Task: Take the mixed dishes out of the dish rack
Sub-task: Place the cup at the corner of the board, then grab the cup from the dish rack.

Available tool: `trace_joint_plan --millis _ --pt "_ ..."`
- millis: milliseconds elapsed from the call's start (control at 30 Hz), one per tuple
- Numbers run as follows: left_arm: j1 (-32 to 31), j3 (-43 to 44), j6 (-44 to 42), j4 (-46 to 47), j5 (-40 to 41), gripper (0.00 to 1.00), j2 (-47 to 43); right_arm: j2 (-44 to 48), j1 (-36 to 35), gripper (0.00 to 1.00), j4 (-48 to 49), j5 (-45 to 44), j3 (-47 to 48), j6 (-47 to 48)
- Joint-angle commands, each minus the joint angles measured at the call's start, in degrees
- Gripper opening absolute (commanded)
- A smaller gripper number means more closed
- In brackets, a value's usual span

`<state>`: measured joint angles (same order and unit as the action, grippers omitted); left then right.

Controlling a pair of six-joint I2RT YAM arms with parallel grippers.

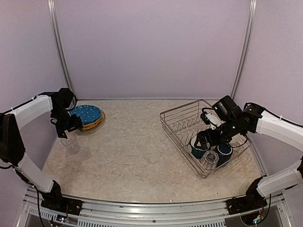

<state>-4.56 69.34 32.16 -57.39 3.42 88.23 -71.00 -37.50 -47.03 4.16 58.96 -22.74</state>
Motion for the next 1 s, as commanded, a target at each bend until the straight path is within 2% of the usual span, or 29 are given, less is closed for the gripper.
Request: trace_joint_plan --millis 0,100,267,367,467,700,833,967 --pt "-1.03 4.48 -3.22 1.64 -5.01 0.9 -7.81 1.07 -0.69 1.0 -5.1 -1.22 0.16 -4.04" --pt "-5.24 8.59 -5.84 7.76 -9.84 0.99 -11.95 1.37 -1.15 1.0 -7.35 -0.5 -0.08 -7.97" --pt "-16.08 18.8 -12.71 11.24 -7.89 0.99 -9.71 2.89 -2.33 0.96 -9.44 0.6 -0.48 -12.54" --pt "-19.87 19.83 -15.71 13.99 -7.67 0.99 -8.09 3.66 -2.99 0.89 -9.78 1.41 -1.46 -15.09" --pt "-19.88 16.53 -15.84 17.02 -10.95 0.99 -8.09 5.01 -3.49 0.88 -10.71 0.59 -2.8 -17.55" --pt "-18.61 9.46 -15.47 20.95 -14.55 0.99 -10.9 4.96 -3.52 0.99 -12.74 -2.19 -3.28 -19.79" --pt "-18.51 8.81 -15.72 20.66 -14.69 0.99 -11.47 2.5 -3.52 0.98 -11.7 -2.44 -3.12 -19.68" --pt "-18.46 8.7 -15.52 20.67 -15.44 0.99 -11.72 0.27 -3.5 0.93 -10.7 -3.69 -2.18 -19.55"
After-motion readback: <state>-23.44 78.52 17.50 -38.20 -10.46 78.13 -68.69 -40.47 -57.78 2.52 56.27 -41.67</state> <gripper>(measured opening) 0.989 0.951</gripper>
